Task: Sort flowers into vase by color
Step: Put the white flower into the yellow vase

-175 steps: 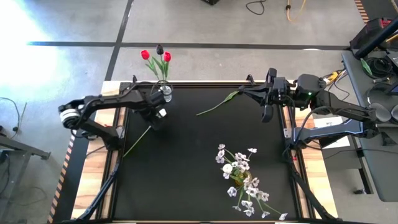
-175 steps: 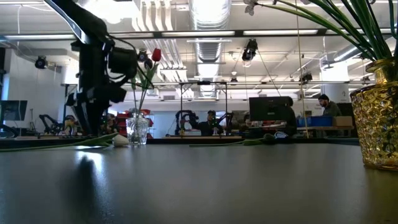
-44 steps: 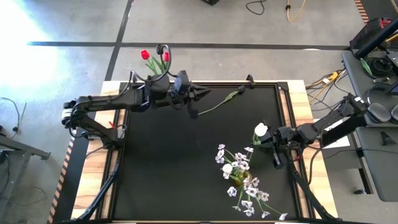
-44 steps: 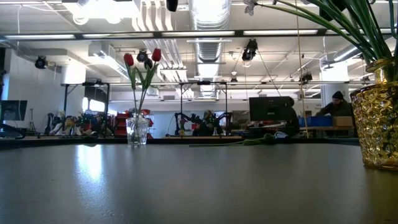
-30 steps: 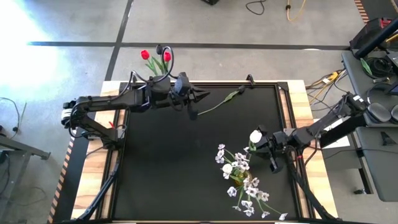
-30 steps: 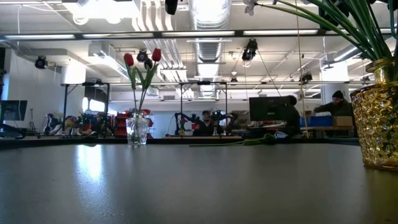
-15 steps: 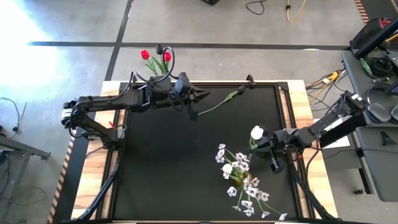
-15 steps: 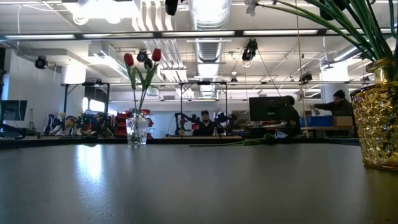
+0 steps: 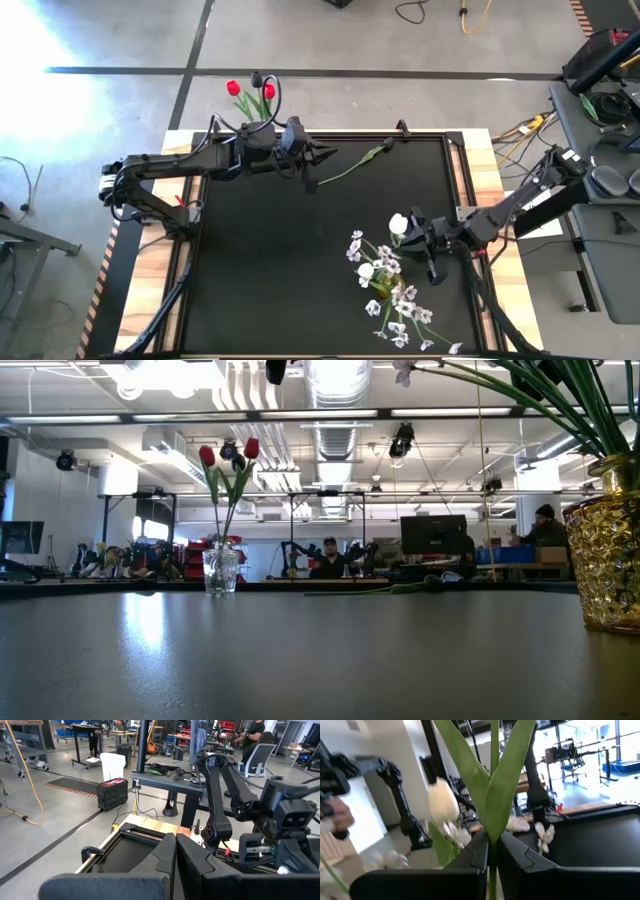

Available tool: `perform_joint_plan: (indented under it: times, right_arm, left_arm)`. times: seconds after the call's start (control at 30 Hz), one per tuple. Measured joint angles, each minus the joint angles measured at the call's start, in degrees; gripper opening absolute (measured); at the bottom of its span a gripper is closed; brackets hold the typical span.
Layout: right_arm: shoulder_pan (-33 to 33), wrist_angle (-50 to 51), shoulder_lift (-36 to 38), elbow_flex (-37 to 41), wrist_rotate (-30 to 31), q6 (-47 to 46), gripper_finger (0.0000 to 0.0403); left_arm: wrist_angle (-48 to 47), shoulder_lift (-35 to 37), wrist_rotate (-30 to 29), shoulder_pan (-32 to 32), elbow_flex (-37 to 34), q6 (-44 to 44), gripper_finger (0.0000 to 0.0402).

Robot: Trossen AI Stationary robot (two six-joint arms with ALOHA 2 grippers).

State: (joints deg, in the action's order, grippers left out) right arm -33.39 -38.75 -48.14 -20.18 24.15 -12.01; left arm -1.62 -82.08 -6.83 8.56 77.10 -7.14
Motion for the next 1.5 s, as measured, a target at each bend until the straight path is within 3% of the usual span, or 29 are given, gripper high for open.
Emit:
perform_joint_plan:
  times: [0.27, 0.63, 0.9, 1.27, 1.5]
  right_arm:
    - [-0.3, -0.1, -4.2, 0.0, -1.6, 1.5, 0.0033]
    - [-1.4, 3.9, -4.5, -2.4, -4.0, -1.5, 0.014]
    - [-1.6, 23.3, -4.0, -12.7, -4.1, -1.5, 0.0168]
    - [-1.6, 46.3, -4.0, -26.1, -3.1, -5.0, 0.0135]
    - [-1.6, 64.1, -5.8, -36.3, -3.3, -12.2, 0.0197]
  left_arm:
    - [-2.0, 0.0, 0.0, 0.0, 0.0, 0.0, 0.0]
    - [-2.4, 0.0, 0.3, 0.0, 0.0, 0.1, 0.0]
    - [-2.2, 0.0, 0.3, -0.2, 0.0, 0.2, 0.0]
    - [-4.3, -0.2, 0.5, -0.5, 0.0, -3.6, 0.0]
    - [-7.1, -0.3, 3.8, 0.2, 0.1, -6.0, 0.0]
